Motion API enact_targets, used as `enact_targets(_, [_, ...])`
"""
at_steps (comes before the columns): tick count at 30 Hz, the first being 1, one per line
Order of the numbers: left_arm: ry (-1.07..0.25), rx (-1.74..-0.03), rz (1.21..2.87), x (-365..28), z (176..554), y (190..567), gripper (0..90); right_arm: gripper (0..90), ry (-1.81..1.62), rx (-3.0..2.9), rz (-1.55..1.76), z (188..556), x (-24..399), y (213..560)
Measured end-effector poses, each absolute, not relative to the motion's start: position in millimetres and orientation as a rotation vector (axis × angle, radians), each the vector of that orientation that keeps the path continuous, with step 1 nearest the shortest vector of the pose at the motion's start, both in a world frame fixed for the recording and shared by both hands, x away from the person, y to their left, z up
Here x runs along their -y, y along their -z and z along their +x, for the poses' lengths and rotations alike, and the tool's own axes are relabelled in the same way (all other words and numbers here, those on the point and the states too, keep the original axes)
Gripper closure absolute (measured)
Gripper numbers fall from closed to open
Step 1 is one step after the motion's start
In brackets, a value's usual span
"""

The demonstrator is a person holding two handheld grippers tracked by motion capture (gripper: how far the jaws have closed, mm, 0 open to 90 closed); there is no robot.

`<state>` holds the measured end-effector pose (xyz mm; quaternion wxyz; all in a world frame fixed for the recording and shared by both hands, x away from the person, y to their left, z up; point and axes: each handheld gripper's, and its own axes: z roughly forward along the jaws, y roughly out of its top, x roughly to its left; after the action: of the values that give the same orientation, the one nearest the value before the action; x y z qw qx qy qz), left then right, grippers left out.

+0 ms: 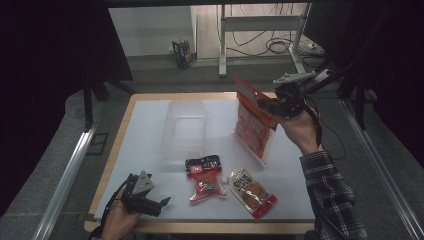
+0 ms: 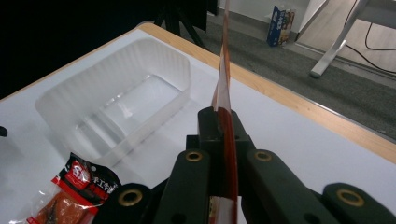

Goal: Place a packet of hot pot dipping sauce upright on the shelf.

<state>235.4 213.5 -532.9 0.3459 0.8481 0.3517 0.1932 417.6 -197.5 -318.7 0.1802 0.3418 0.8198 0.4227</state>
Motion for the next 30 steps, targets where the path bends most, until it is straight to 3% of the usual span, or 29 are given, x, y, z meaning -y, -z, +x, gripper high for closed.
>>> enact_targets(30, [-0.484,-0.915,2.207,-211,235,531,0.0,88.8,-1.324,-2.322,0.895,442,119,278])
